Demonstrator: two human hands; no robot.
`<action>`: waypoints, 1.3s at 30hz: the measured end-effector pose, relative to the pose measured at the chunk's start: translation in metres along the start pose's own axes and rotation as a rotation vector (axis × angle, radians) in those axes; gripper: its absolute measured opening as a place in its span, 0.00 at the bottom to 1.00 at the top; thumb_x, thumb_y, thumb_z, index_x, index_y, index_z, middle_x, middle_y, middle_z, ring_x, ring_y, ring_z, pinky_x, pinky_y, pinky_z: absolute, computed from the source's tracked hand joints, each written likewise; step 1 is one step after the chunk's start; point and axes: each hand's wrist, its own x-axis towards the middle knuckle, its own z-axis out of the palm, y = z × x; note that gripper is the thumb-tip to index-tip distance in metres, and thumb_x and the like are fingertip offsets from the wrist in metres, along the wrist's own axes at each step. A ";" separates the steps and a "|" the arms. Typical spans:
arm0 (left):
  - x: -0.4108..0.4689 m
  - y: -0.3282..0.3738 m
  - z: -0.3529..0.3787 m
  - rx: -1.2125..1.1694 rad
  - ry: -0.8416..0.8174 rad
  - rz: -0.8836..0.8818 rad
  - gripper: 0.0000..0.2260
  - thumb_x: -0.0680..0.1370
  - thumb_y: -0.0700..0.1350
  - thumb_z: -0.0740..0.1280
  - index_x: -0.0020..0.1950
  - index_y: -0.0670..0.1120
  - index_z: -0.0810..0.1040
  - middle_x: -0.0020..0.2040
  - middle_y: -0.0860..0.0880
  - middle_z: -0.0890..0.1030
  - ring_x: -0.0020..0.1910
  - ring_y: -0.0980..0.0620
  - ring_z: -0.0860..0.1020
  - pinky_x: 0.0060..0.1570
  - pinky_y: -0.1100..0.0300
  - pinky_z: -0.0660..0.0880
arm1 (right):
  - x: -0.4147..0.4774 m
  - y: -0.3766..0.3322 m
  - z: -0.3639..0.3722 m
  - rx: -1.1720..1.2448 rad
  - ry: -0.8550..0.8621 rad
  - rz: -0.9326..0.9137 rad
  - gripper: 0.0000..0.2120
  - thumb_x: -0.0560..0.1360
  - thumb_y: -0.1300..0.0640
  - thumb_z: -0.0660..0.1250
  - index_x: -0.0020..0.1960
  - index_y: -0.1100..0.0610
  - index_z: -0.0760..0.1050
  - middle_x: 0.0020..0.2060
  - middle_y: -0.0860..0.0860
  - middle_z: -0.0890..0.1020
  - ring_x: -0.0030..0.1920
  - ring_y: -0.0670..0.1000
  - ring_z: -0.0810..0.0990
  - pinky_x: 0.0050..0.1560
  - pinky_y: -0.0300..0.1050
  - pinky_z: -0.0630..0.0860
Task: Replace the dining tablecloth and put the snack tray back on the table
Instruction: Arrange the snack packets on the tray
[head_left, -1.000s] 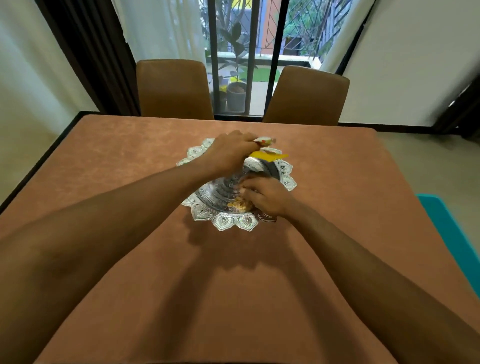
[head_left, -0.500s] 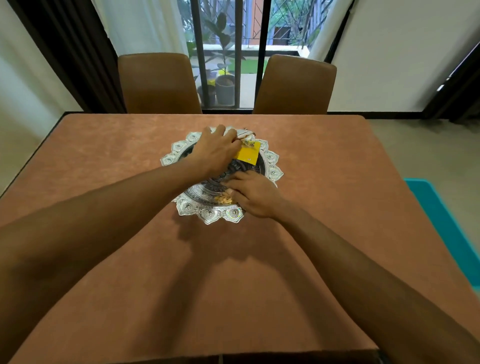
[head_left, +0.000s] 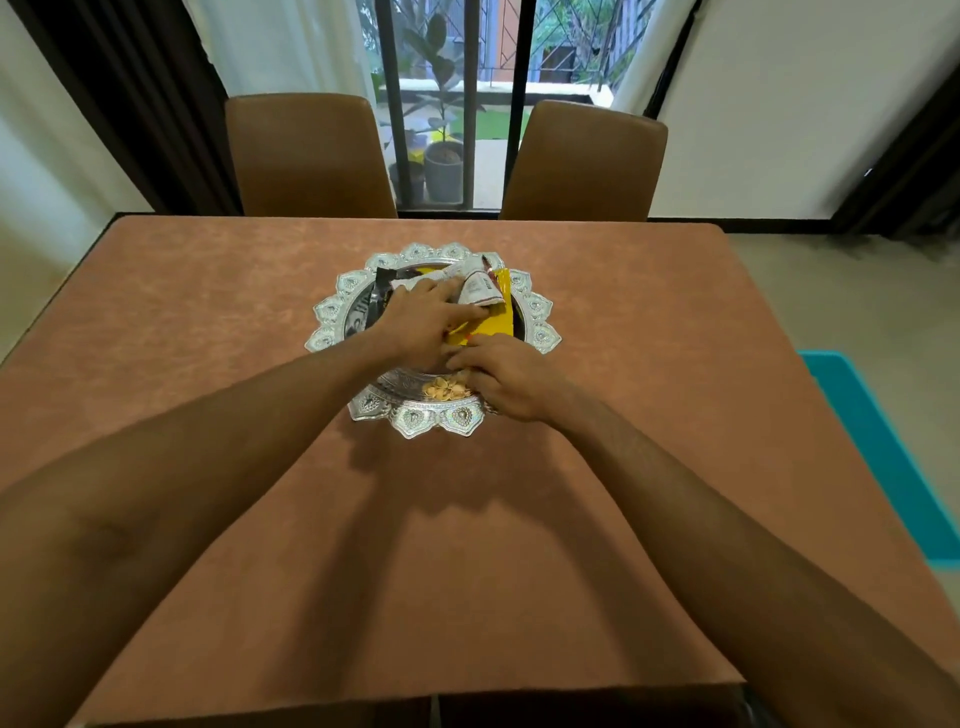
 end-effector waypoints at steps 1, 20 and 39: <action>-0.002 -0.001 -0.004 -0.141 -0.007 0.013 0.28 0.74 0.59 0.71 0.74 0.58 0.70 0.79 0.44 0.60 0.74 0.40 0.62 0.66 0.39 0.66 | 0.001 0.000 -0.002 -0.007 -0.001 0.027 0.15 0.81 0.62 0.61 0.64 0.57 0.81 0.58 0.56 0.81 0.58 0.57 0.77 0.55 0.50 0.70; -0.075 0.034 0.018 -0.366 0.129 0.035 0.15 0.83 0.48 0.59 0.52 0.43 0.83 0.48 0.45 0.77 0.46 0.46 0.74 0.48 0.48 0.70 | 0.000 0.010 0.009 -0.141 0.086 -0.008 0.08 0.80 0.58 0.62 0.47 0.60 0.79 0.38 0.49 0.70 0.40 0.51 0.69 0.40 0.47 0.62; -0.087 0.031 0.014 -0.510 0.127 0.016 0.14 0.75 0.46 0.56 0.42 0.41 0.79 0.41 0.46 0.78 0.40 0.49 0.75 0.41 0.49 0.72 | 0.004 0.004 0.019 -0.143 0.011 -0.087 0.12 0.83 0.52 0.59 0.48 0.57 0.77 0.43 0.51 0.76 0.44 0.51 0.71 0.40 0.51 0.67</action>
